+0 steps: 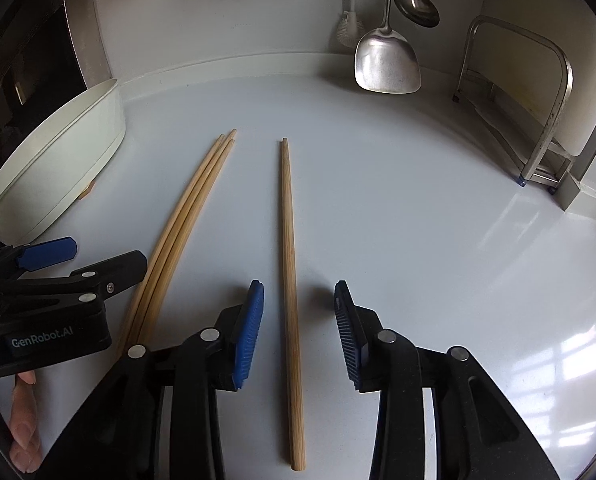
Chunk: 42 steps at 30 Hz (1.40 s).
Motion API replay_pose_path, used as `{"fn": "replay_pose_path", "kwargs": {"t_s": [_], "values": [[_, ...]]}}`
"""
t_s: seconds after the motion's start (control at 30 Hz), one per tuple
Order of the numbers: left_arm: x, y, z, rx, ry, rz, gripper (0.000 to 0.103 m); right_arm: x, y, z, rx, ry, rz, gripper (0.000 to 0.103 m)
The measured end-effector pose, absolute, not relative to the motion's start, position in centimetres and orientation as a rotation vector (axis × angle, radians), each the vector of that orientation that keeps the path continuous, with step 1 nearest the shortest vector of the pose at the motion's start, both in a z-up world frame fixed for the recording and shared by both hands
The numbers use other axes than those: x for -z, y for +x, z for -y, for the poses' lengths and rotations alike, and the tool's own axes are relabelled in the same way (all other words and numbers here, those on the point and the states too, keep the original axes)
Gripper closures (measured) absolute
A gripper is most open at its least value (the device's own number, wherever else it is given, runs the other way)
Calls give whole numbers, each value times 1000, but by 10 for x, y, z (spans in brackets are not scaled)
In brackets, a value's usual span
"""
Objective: Organize utensils
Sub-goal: 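Position both open grippers over the chopstick row, separating one chopstick, then close the left gripper on a chopstick while the right gripper grasps another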
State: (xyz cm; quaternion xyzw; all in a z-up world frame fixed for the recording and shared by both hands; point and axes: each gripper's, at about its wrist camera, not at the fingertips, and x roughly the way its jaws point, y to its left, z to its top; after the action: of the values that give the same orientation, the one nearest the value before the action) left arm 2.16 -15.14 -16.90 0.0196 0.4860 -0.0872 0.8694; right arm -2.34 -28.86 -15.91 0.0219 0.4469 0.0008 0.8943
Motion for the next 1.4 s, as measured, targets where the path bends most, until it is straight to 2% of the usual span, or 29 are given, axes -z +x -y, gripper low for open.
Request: {"fn": "replay_pose_path", "kwargs": {"t_s": [0.6,0.7,0.83,0.87,0.9,1.0,1.07,1.13,1.4], "values": [[173,29,158,140,103,-1003,11,161,-23,292,-1,36,-921,69],[173,33,160,139,106,-997,14,162,-22,287,-16,0,-920,69],[169,32,164,165,112,-984,35,162,-21,285,-32,-6,-928,69],[168,32,165,172,114,-982,42,162,-22,285,-35,-9,-927,72],[167,30,167,178,117,-979,44,162,-22,284,-40,-13,-927,75],[166,27,172,201,128,-970,64,162,-22,279,-55,-46,-927,84],[165,24,174,216,138,-971,83,162,-22,277,-61,-54,-931,95],[164,22,176,229,143,-984,95,161,-21,277,-55,-66,-936,97],[157,22,166,273,87,-1070,96,155,-20,288,-60,45,-981,97]]}}
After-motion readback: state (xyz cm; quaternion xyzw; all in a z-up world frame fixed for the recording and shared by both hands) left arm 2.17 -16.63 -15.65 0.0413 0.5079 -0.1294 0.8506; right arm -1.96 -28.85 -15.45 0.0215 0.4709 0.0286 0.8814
